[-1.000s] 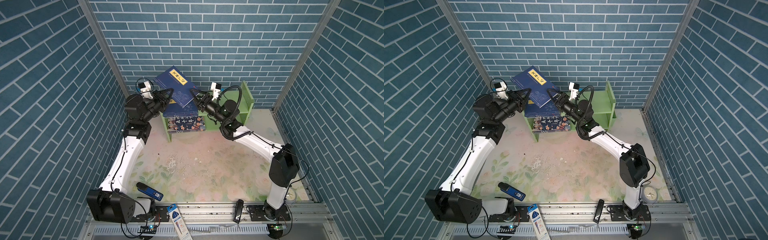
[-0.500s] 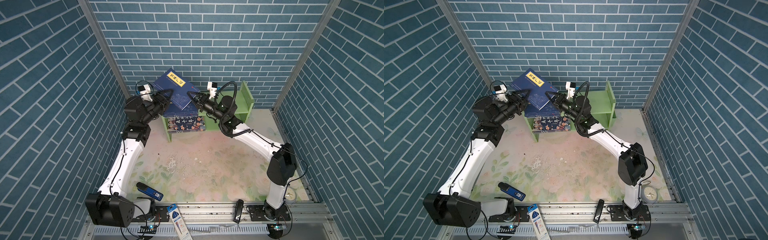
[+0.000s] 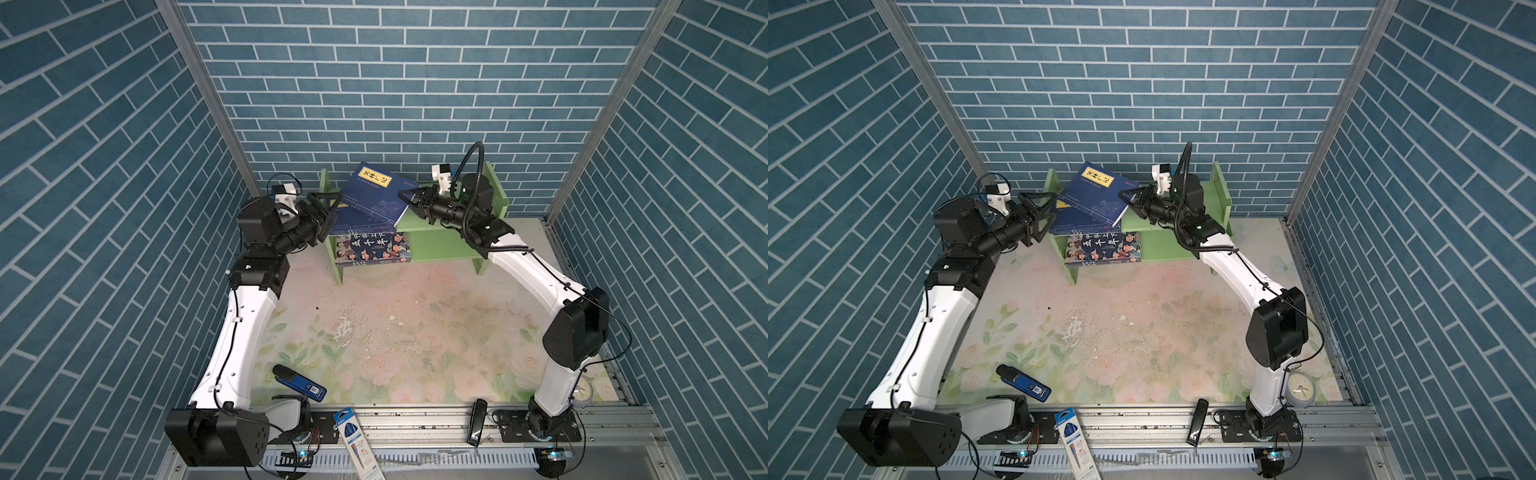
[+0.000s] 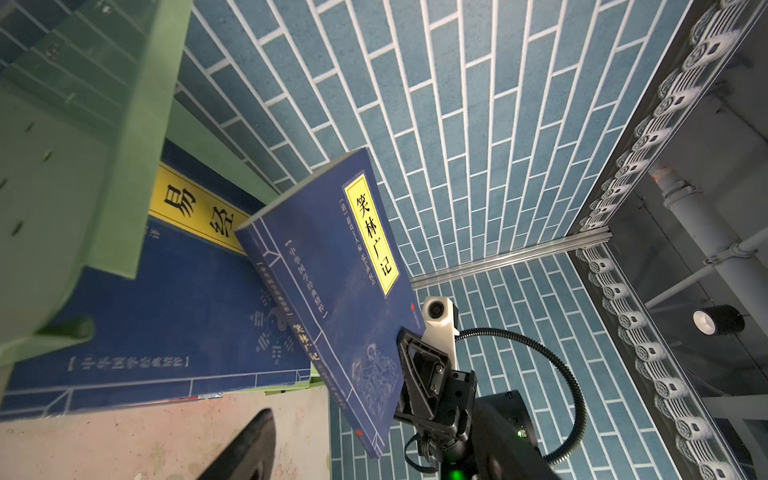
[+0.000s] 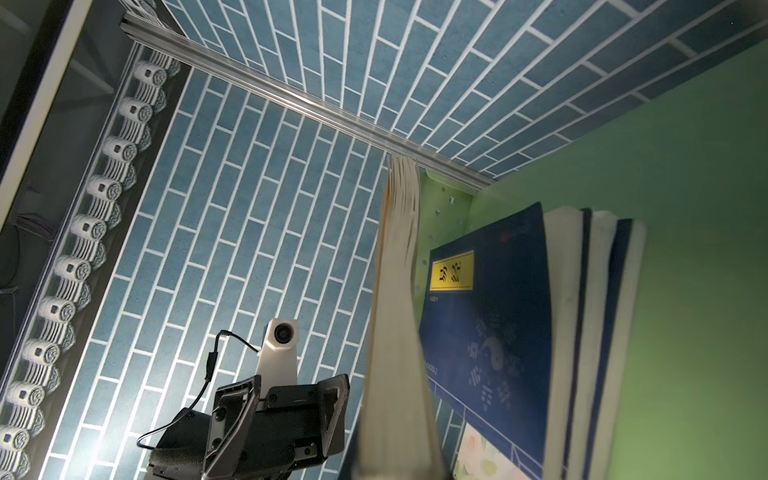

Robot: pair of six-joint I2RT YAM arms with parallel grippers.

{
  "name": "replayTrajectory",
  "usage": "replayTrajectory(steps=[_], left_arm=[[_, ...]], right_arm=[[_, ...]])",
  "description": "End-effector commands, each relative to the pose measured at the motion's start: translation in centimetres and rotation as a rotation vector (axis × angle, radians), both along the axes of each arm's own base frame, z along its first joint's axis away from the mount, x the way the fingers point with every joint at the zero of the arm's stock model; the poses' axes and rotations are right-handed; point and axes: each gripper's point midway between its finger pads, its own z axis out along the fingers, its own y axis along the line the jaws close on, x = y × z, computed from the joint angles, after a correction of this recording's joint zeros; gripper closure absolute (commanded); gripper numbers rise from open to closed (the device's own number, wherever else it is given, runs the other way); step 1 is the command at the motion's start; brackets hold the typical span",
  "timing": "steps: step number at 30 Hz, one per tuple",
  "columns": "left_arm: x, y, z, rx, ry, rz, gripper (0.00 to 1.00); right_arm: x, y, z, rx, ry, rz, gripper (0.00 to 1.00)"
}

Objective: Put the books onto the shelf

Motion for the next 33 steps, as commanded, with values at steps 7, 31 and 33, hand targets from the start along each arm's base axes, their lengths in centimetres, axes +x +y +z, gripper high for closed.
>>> replayTrajectory(steps=[7, 31, 33], left_arm=[[-1.4, -0.4, 2.5, 0.056, -0.105, -0.059, 0.21], [-1.3, -0.5, 2.8, 0.049, -0.116, -0.069, 0.18], [-1.2, -0.5, 2.6, 0.045, -0.111, -0.068, 0.18]], right_arm=[[-2.6, -0.6, 1.6, -0.104, -0.066, 0.209, 0.95], [3.3, 1.1, -4.4, -0.175, 0.056, 0.29, 0.81], [3.8, 1.2, -4.7, -0.17, 0.061, 0.285, 0.78]])
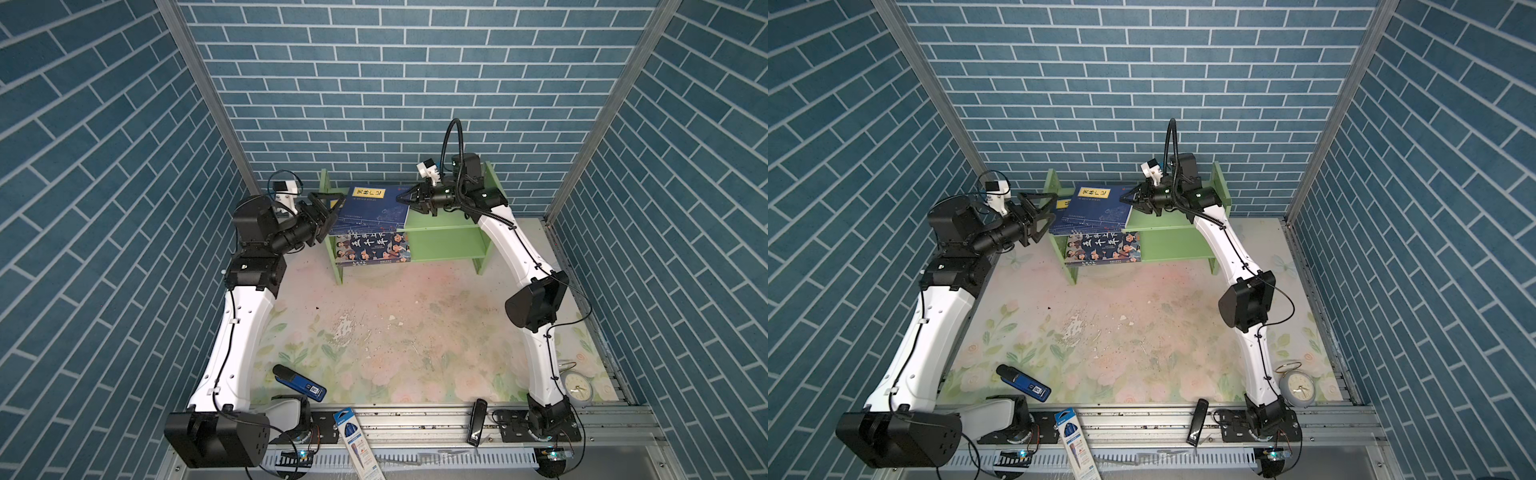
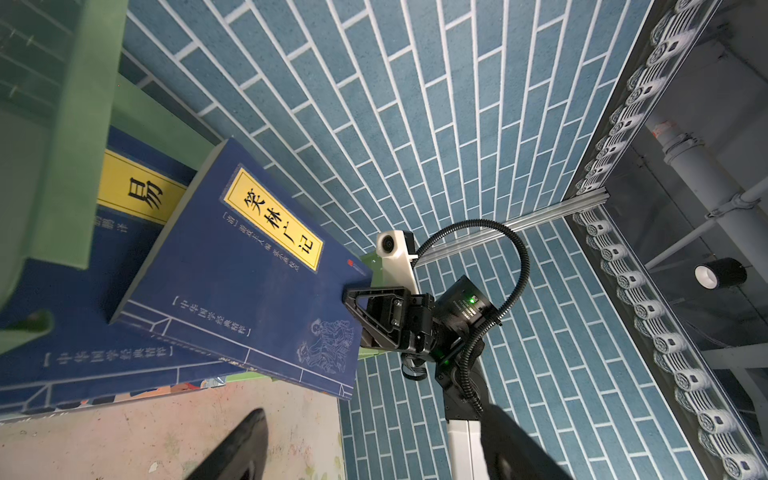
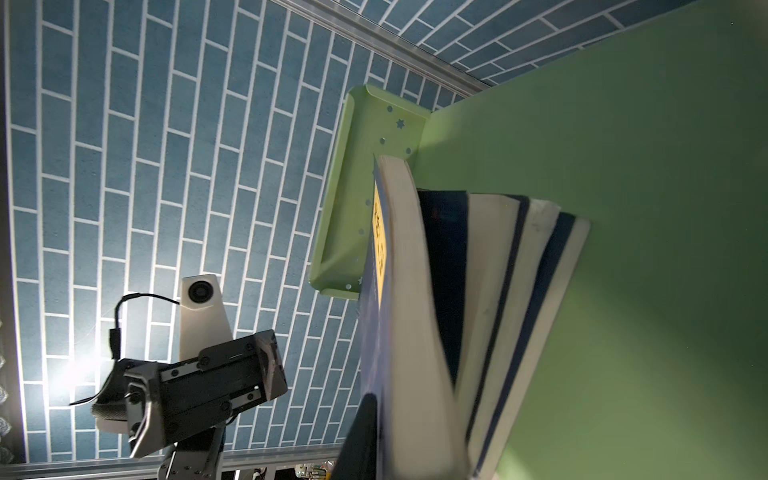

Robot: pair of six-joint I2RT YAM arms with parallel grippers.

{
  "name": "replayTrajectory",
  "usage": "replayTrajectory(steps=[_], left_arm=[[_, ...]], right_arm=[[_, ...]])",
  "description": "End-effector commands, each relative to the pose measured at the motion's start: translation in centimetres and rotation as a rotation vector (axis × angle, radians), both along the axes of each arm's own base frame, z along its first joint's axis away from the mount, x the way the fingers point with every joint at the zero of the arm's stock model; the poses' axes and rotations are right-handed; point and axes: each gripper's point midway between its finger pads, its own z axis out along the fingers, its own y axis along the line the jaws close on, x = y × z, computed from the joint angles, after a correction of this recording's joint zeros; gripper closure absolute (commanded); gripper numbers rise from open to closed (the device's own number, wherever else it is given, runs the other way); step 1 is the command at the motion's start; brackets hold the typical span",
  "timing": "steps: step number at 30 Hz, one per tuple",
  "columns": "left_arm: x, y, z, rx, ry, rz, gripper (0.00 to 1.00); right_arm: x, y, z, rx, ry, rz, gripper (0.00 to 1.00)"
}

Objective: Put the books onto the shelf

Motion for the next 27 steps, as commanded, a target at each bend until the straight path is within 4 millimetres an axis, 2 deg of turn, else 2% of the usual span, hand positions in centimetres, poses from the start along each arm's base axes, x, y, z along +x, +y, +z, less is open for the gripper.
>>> replayTrajectory(steps=[1, 12, 19, 27], left_arm=[[-0.3, 0.1, 1.8, 0.0, -0.064, -0.004, 0.18], [0.1, 0.1, 1.6, -0.028, -0.046, -0.002, 0.18], [0.0, 0.0, 1.6, -0.032, -0.045, -0.006, 0.17], [0.0, 0.0, 1.9, -0.04, -0.048, -0.009, 0.17]], right_arm=[[0.3, 0.0, 0.4, 0.021, -0.029, 0.02, 0.76], [3.2, 0.1, 0.3, 0.053, -0.036, -0.057, 0.63], [4.4, -2.2, 1.5, -0.014, -0.07, -0.214, 0.59], [3.7, -4.2, 2.6, -0.077, -0.07, -0.305, 0.57]])
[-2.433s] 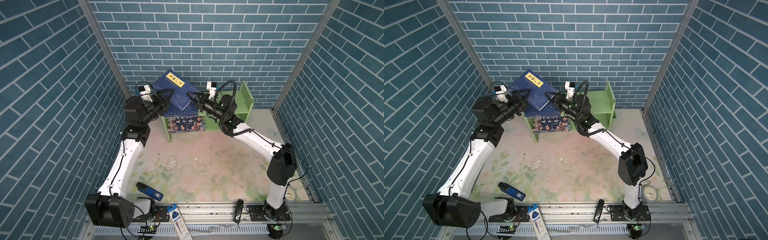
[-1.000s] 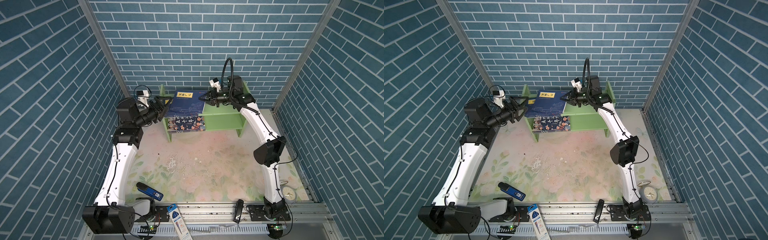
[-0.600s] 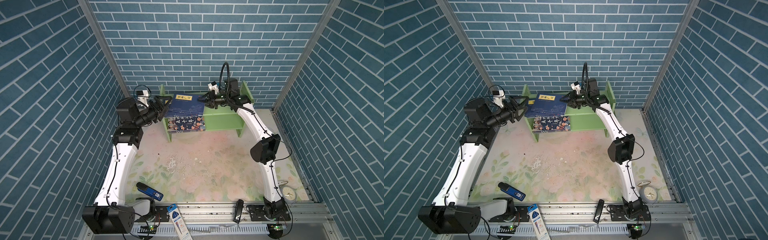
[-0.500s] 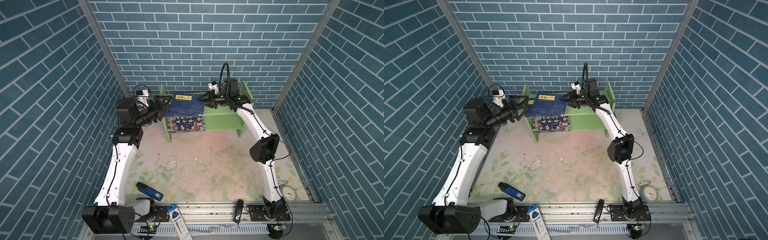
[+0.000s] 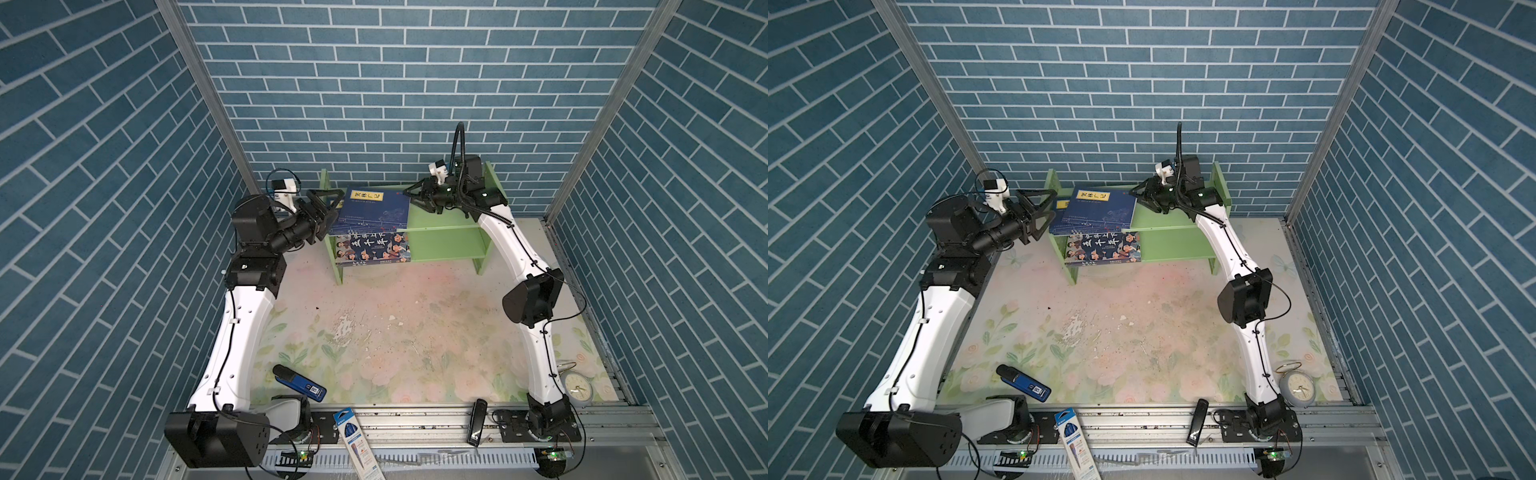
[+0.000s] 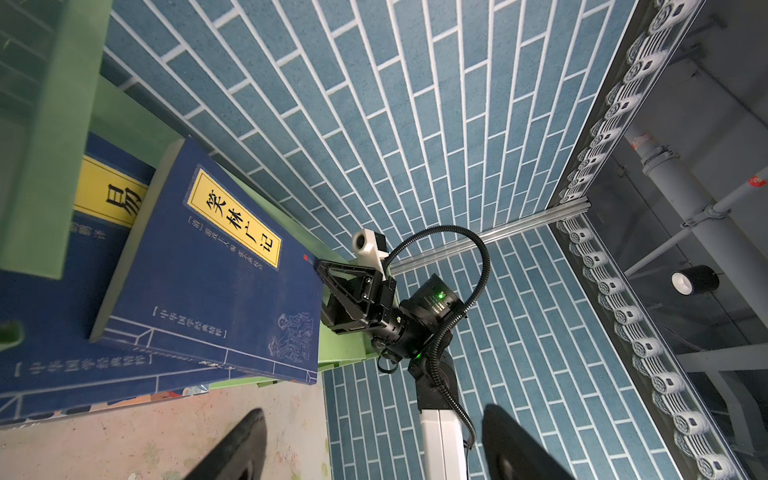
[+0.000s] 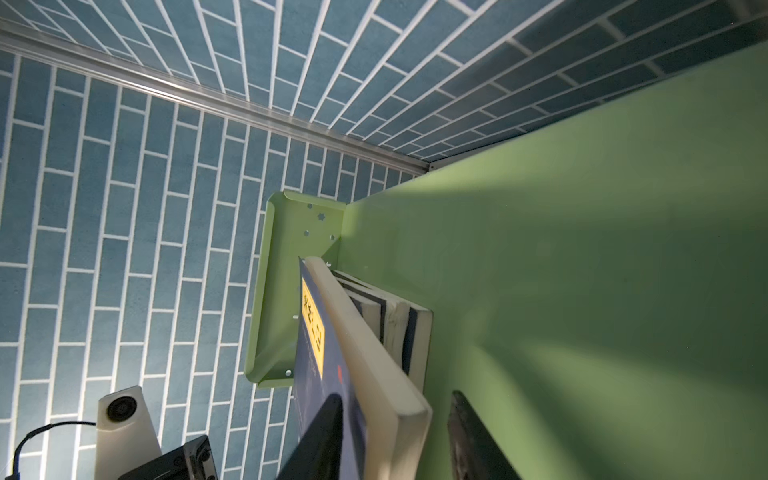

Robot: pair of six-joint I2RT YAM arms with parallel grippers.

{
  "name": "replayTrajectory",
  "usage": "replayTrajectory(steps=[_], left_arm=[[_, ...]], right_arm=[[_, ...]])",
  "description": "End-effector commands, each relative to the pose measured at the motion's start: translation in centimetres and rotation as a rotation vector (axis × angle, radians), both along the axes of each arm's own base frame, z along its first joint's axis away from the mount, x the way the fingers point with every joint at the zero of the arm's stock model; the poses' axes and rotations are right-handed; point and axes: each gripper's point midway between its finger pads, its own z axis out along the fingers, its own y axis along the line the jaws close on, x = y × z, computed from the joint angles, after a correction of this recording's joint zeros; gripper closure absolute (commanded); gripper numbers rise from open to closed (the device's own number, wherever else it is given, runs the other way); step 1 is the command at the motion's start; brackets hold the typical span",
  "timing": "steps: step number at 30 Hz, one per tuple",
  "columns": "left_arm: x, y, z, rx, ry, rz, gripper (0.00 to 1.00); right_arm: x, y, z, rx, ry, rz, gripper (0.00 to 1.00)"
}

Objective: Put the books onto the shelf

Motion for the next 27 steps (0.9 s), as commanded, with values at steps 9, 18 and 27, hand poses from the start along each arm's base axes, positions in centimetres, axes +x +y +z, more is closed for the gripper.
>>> replayTrajectory(steps=[9, 18, 27], left_arm=[[0.1, 0.0, 0.9, -0.014, -0.029, -0.014, 0.17], [-0.1, -0.1, 0.9, -0.015, -0.029, -0.019, 0.17], [-0.1, -0.1, 0.5, -0.015, -0.022, -0.018, 0.16]], right_arm=[[-3.8, -2.1, 3.3, -0.075, -0.034, -0.058, 0.57], [-4.6, -1.1, 0.8, -0.131, 0.019, -0.035, 0.57], [-4.8, 0.1, -0.3, -0.146, 0.04, -0.004, 0.57]])
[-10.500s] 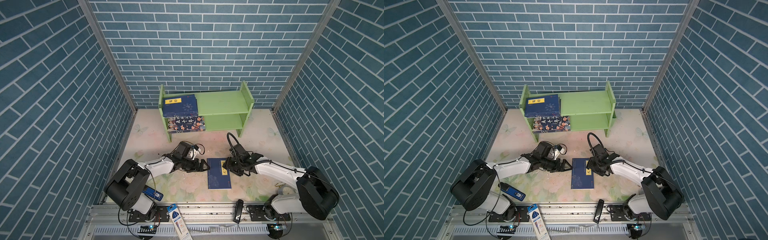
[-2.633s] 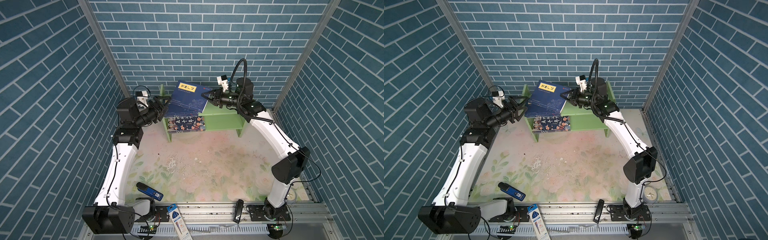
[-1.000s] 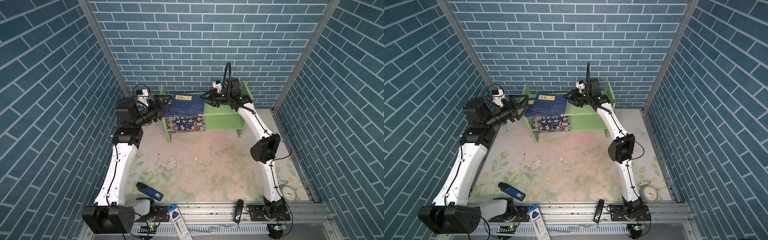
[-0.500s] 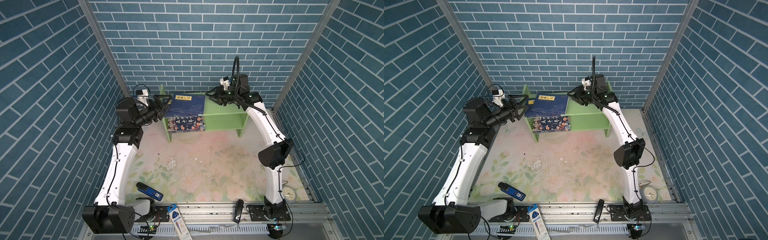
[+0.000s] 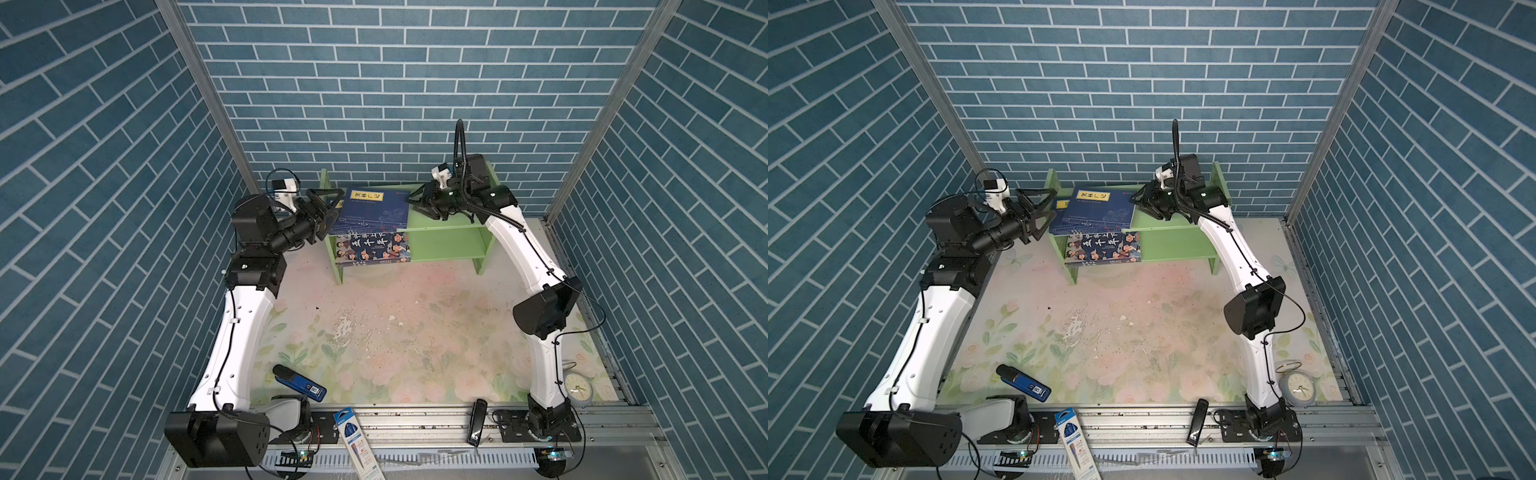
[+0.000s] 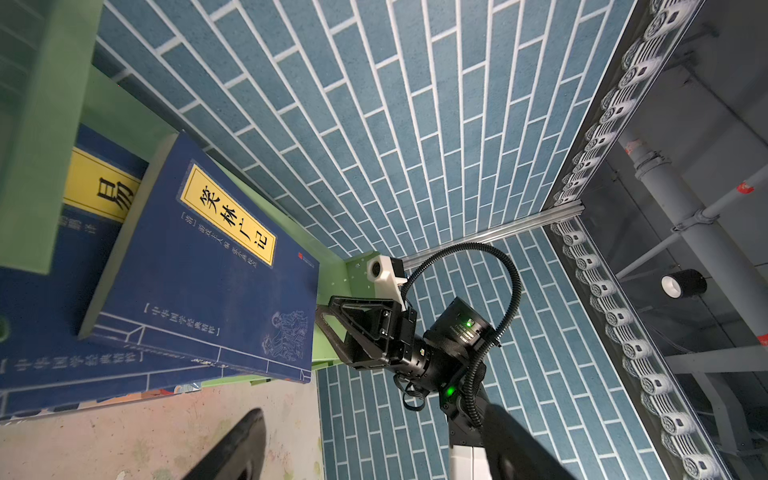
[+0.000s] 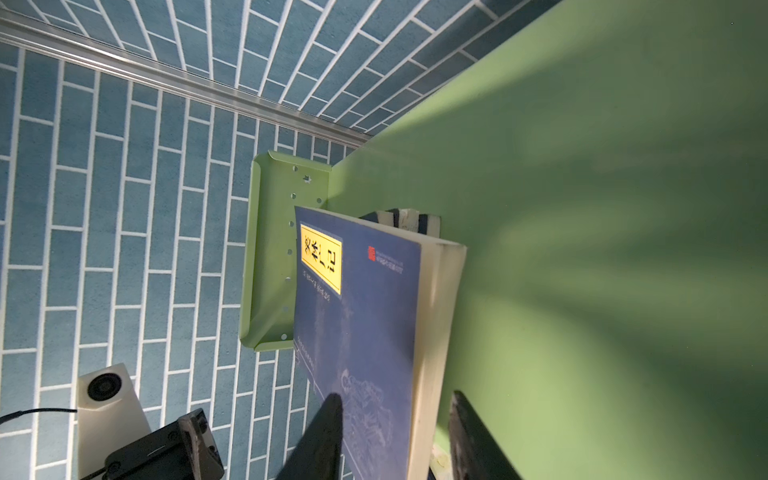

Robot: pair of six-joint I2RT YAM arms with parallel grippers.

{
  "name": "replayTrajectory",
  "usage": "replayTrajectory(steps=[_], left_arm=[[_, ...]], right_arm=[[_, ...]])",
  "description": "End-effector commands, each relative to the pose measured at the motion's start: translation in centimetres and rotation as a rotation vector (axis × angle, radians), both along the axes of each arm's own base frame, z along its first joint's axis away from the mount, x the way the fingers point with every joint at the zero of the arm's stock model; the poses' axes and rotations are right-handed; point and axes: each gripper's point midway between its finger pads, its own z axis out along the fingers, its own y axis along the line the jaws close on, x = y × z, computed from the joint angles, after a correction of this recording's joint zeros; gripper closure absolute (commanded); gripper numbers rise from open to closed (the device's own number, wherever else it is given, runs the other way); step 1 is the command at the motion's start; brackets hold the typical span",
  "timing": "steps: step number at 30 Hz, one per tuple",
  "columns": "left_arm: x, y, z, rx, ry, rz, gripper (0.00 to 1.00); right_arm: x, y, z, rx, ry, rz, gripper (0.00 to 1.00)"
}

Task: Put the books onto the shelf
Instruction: 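Push the book's edge with the right gripper while the left gripper holds it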

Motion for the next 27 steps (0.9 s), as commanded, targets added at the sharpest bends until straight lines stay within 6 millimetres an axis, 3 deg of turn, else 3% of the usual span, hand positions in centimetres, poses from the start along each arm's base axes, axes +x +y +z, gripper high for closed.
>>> replayTrajectory(steps=[1, 9, 18, 27], left_arm=[[-0.1, 0.0, 0.4, 0.002, -0.03, -0.011, 0.16], [-0.2, 0.0, 0.4, 0.002, -0.029, -0.01, 0.16], [-0.2, 0.0, 0.2, 0.003, -0.022, -0.009, 0.16], [-0.2, 0.1, 0.1, 0.006, -0.018, -0.007, 0.16]], right_arm=[[-0.3, 0.2, -0.9, -0.04, -0.006, 0.019, 0.57], [0.3, 1.1, -2.3, -0.039, 0.007, 0.033, 0.59], [0.6, 1.6, -2.2, -0.027, -0.028, 0.056, 0.89], [0.5, 2.7, -0.6, 0.055, -0.072, 0.11, 0.9]])
